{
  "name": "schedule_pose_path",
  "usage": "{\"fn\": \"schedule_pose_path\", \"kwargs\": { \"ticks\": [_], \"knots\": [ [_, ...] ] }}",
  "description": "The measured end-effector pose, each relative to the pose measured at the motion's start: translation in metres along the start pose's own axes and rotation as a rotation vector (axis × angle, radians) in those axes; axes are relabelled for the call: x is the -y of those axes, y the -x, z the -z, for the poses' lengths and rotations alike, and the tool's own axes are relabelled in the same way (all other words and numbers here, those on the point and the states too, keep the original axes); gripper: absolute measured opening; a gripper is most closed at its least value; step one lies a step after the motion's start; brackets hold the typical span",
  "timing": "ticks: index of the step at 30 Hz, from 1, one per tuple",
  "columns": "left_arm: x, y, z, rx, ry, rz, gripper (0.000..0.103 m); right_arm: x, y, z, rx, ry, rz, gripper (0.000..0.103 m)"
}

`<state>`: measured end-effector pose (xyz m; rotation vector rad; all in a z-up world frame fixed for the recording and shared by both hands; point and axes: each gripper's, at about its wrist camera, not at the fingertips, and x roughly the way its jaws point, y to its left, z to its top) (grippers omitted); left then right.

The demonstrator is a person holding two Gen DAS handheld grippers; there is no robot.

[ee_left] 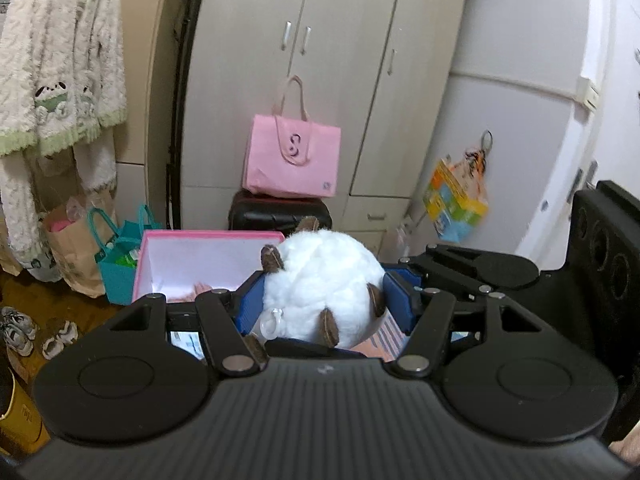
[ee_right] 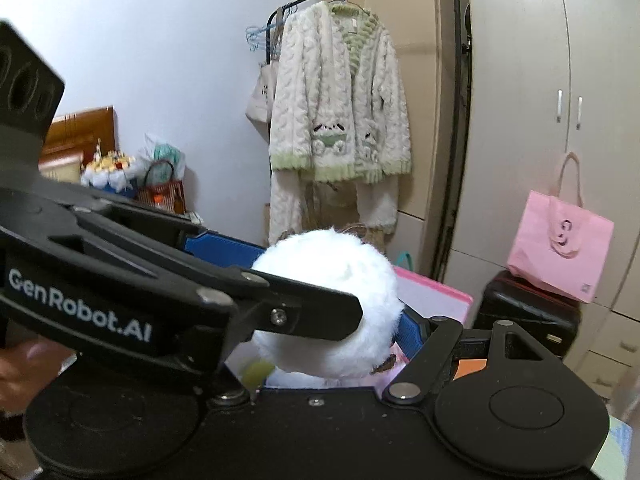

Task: Organize soft objects
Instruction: 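Lift the panda with both tools and carry it over the pink box, then open both tools to drop the panda into the box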

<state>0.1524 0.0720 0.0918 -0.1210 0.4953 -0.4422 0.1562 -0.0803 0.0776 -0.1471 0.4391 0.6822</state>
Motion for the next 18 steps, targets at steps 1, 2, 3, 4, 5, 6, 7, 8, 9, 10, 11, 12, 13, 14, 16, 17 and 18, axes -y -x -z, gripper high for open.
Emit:
{"fn": "schedule_pose_path", "kwargs": {
  "ticks": [1, 2, 3, 4, 5, 6, 7, 8, 9, 10, 11, 12, 13, 14, 16, 17, 18],
  "knots": [
    [-0.004, -0.004, -0.003, 0.002, 0.008, -0.001, 0.062, 0.003, -0.005, -0.002, -0.001, -0.008, -0.006, 0.080],
    [-0.008, -0.008, -0.006, 0.000, 0.016, -0.003, 0.062, 0.006, -0.011, -0.004, -0.007, -0.019, -0.015, 0.080],
    [-0.013, -0.014, -0.009, -0.003, 0.025, -0.007, 0.062, 0.009, -0.016, -0.004, -0.014, -0.030, -0.025, 0.080],
    [-0.017, -0.019, -0.010, -0.003, 0.031, -0.014, 0.062, 0.013, -0.022, -0.006, -0.023, -0.047, -0.041, 0.080],
    [-0.021, -0.024, -0.010, -0.004, 0.033, -0.025, 0.062, 0.017, -0.029, -0.008, -0.035, -0.073, -0.059, 0.080],
    [-0.025, -0.030, -0.011, -0.006, 0.035, -0.039, 0.062, 0.021, -0.037, -0.009, -0.049, -0.097, -0.075, 0.080],
    [-0.031, -0.033, -0.011, -0.011, 0.047, -0.047, 0.062, 0.024, -0.044, -0.012, -0.061, -0.110, -0.086, 0.080],
    [-0.039, -0.040, -0.012, -0.022, 0.070, -0.049, 0.062, 0.026, -0.053, -0.013, -0.075, -0.120, -0.091, 0.080],
    [-0.044, -0.044, -0.011, -0.033, 0.093, -0.046, 0.062, 0.029, -0.061, -0.012, -0.088, -0.128, -0.094, 0.080],
    [-0.052, -0.049, -0.011, -0.043, 0.117, -0.045, 0.062, 0.031, -0.067, -0.011, -0.100, -0.136, -0.101, 0.080],
    [-0.058, -0.054, -0.011, -0.050, 0.136, -0.049, 0.062, 0.032, -0.074, -0.010, -0.110, -0.142, -0.111, 0.080],
    [-0.065, -0.058, -0.009, -0.057, 0.149, -0.052, 0.062, 0.034, -0.080, -0.008, -0.120, -0.147, -0.122, 0.080],
    [-0.071, -0.063, -0.008, -0.068, 0.163, -0.054, 0.062, 0.037, -0.087, -0.006, -0.130, -0.160, -0.133, 0.080],
    [-0.077, -0.068, -0.006, -0.078, 0.177, -0.060, 0.062, 0.039, -0.093, -0.004, -0.138, -0.167, -0.146, 0.080],
    [-0.084, -0.075, -0.001, -0.098, 0.191, -0.069, 0.062, 0.041, -0.102, 0.000, -0.154, -0.169, -0.162, 0.080],
    [-0.089, -0.080, 0.001, -0.110, 0.203, -0.073, 0.062, 0.041, -0.107, 0.002, -0.161, -0.172, -0.166, 0.080],
    [-0.092, -0.084, 0.003, -0.119, 0.216, -0.080, 0.062, 0.041, -0.111, 0.004, -0.166, -0.171, -0.167, 0.080]
  ]
}}
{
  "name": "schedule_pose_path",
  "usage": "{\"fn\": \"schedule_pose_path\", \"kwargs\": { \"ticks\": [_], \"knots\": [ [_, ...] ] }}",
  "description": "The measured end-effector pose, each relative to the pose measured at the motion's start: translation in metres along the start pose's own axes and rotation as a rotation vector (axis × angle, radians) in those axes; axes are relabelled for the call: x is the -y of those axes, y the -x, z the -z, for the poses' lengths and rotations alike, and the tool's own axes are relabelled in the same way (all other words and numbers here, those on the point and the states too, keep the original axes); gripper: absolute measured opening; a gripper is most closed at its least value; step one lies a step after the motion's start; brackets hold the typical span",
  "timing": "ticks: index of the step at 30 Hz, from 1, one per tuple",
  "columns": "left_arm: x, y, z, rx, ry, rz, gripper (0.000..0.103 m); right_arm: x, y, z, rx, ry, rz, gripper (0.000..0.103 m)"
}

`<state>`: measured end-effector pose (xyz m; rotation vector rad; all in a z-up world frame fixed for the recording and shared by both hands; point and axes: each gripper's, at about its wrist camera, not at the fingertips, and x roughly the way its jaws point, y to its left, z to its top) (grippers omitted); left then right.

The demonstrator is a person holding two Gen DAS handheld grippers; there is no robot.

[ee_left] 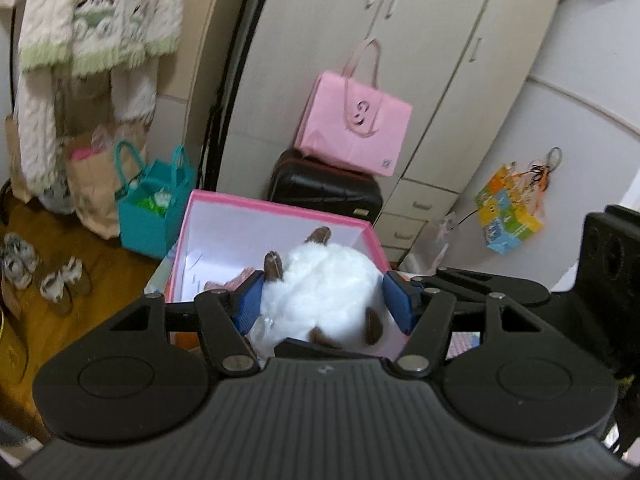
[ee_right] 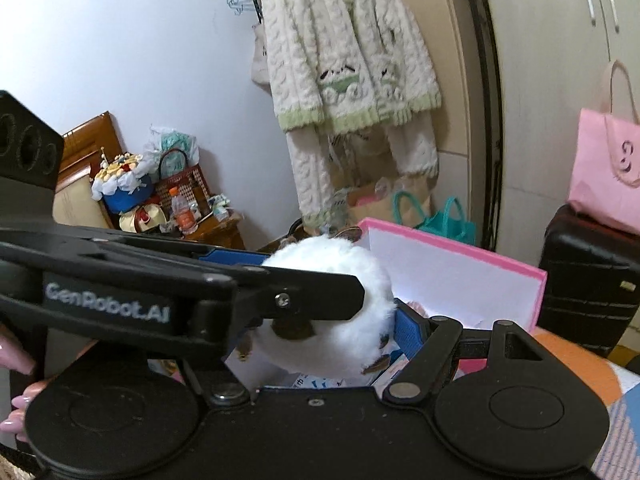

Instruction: Organize soft objects

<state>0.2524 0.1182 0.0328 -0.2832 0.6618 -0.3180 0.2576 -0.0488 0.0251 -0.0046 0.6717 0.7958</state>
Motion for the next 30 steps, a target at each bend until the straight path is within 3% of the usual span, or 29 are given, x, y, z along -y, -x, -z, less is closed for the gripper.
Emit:
{"fn": "schedule_pose_path", "kwargs": {
  "ticks": [5, 11, 23, 30],
  "knots": [
    [-0.010, -0.022, 0.001, -0.024, 0.020, -0.030, 0.063, 0.007, -0.022, 0.002, -0.034, 0.007, 0.028, 0.080],
    [-0.007, -0.035, 0.008, -0.045, -0.046, -0.120, 0.061, 0.017, -0.031, 0.009, -0.043, 0.034, 0.088, 0.078],
    [0.004, 0.009, 0.019, 0.092, -0.070, -0.146, 0.061, 0.006, 0.017, 0.035, 0.066, 0.065, 0.128, 0.077],
    [0.020, 0.031, 0.045, 0.095, -0.113, -0.140, 0.061, -0.001, 0.048, 0.058, 0.120, 0.010, 0.157, 0.077]
  ]
}}
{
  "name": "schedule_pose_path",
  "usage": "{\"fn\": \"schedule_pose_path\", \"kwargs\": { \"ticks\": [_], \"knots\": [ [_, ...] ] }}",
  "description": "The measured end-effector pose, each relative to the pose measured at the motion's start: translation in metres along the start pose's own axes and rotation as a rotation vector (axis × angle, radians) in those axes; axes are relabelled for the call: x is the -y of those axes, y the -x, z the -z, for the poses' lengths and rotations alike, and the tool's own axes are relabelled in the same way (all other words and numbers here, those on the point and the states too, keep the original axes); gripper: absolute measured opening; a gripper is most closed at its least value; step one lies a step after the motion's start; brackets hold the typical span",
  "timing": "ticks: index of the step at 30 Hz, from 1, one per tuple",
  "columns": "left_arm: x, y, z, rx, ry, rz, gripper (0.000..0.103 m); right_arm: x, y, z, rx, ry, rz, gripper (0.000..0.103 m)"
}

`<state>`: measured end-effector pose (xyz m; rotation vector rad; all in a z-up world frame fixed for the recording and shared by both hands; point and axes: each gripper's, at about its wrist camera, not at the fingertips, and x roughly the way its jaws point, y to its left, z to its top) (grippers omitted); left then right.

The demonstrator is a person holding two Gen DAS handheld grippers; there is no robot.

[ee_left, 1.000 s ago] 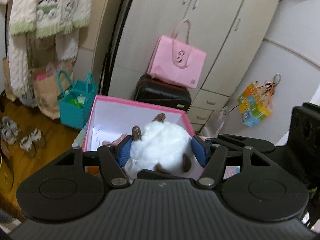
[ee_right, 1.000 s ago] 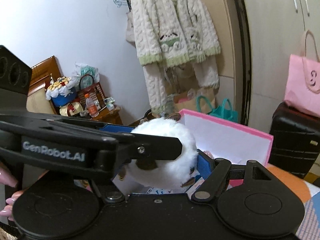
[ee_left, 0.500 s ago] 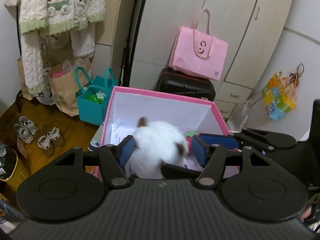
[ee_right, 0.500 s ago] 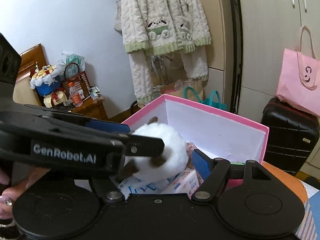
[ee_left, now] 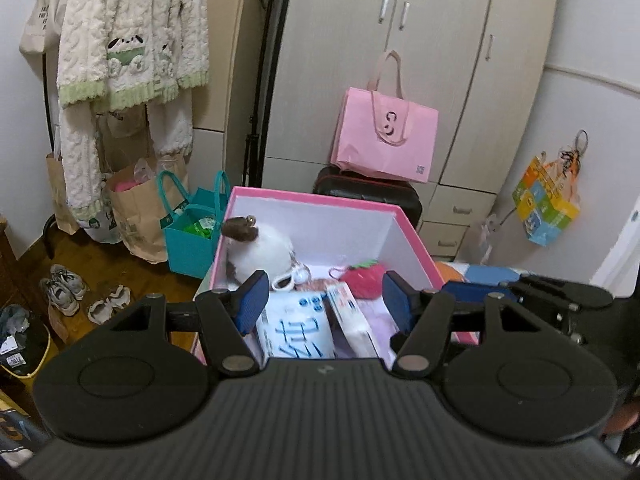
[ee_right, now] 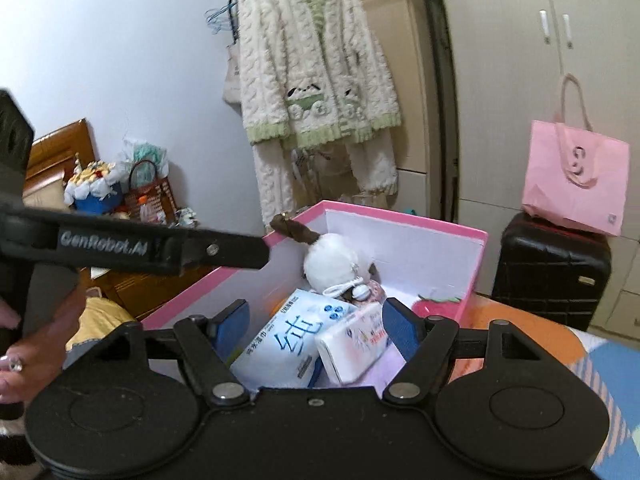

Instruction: Organize soft objects

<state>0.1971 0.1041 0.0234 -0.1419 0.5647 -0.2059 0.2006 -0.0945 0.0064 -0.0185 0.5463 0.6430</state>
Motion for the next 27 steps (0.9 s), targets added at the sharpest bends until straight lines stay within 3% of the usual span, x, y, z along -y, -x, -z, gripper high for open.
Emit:
{"fn": "schedule_pose_path", "kwargs": {
  "ticks": [11, 20, 27],
  "knots": [
    [0.033, 0.042, 0.038, 0.033, -0.056, -0.006, 0.065, 0.000, 0.066, 0.032, 0.072, -0.061, 0.110, 0.078],
    [0.052, 0.065, 0.063, 0.053, -0.043, 0.002, 0.071, 0.000, 0.119, 0.057, 0.140, -0.069, 0.200, 0.082],
    [0.071, 0.082, 0.073, 0.069, -0.070, 0.015, 0.075, -0.003, 0.140, 0.065, 0.161, -0.069, 0.267, 0.086]
  ]
}}
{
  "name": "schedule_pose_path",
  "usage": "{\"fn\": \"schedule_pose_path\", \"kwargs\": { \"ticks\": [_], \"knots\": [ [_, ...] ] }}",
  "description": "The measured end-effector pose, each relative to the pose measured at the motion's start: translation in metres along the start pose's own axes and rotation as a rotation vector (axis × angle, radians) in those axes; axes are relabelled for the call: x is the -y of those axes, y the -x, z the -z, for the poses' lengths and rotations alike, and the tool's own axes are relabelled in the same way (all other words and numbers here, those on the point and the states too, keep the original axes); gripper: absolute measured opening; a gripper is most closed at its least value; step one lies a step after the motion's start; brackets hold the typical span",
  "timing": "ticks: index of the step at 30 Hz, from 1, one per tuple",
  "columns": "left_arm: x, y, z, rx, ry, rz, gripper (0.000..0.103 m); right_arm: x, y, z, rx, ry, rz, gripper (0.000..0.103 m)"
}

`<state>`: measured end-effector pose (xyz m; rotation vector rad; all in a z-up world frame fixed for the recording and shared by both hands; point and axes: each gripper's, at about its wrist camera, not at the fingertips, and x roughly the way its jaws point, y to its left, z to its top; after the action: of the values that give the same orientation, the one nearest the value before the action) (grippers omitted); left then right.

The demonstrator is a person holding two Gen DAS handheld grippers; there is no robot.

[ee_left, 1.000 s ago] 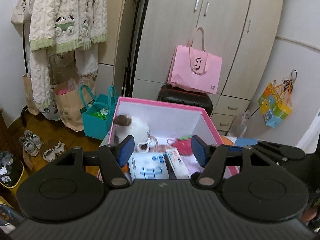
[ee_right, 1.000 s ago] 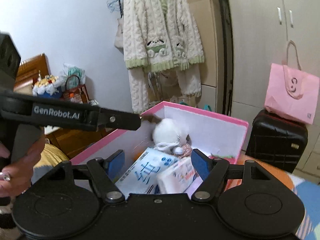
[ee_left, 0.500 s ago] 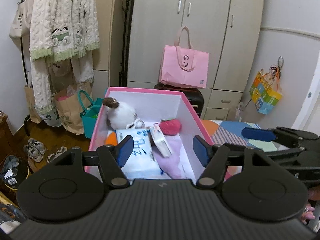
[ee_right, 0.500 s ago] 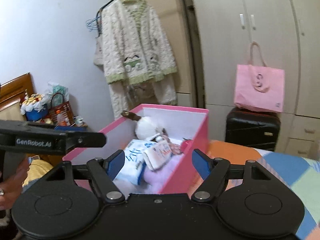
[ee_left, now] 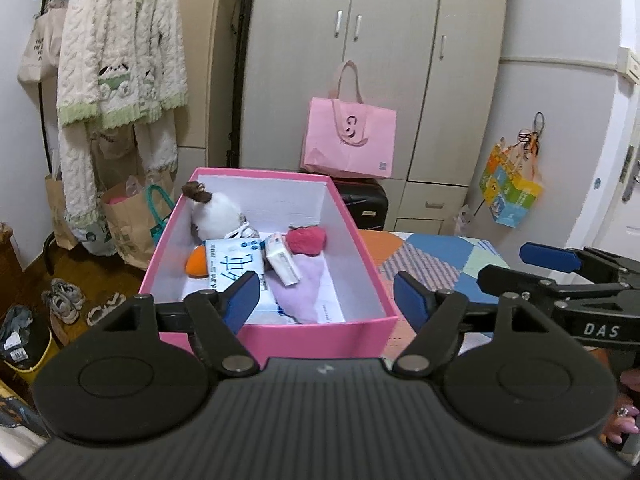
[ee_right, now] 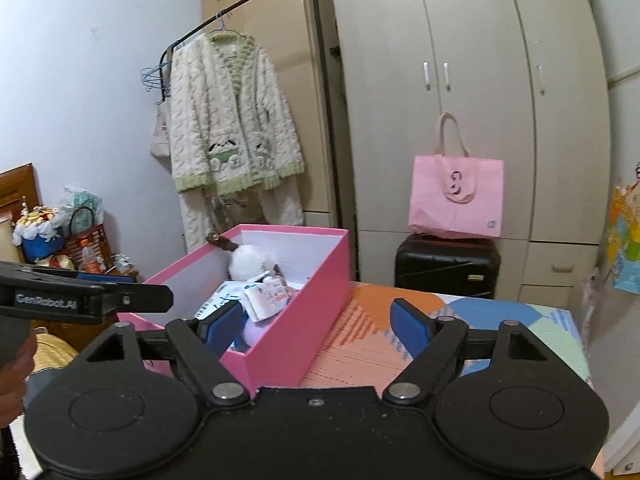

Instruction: Organize soft objects

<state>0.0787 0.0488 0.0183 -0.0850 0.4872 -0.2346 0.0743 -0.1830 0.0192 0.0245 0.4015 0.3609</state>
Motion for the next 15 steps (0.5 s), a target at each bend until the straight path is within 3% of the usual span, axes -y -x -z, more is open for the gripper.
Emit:
{"fn": "schedule_pose_path", "kwargs": {
  "ticks": [3, 7, 11, 15],
  "knots": [
    [0.007, 0.006, 0.001, 0.012, -0.012, 0.002, 0.076, 0.001, 0.009, 0.003, 0.004, -0.001, 0.038, 0.087],
    [0.015, 0.013, 0.003, 0.024, -0.031, -0.002, 0.080, 0.006, 0.020, 0.004, -0.016, -0.009, 0.045, 0.097],
    [0.021, 0.017, 0.007, 0.036, -0.039, -0.013, 0.091, 0.011, 0.031, 0.007, -0.020, -0.021, 0.066, 0.103],
    [0.022, 0.017, 0.012, 0.052, -0.033, -0.042, 0.103, 0.006, 0.032, 0.008, -0.053, -0.032, 0.198, 0.103]
  ]
}}
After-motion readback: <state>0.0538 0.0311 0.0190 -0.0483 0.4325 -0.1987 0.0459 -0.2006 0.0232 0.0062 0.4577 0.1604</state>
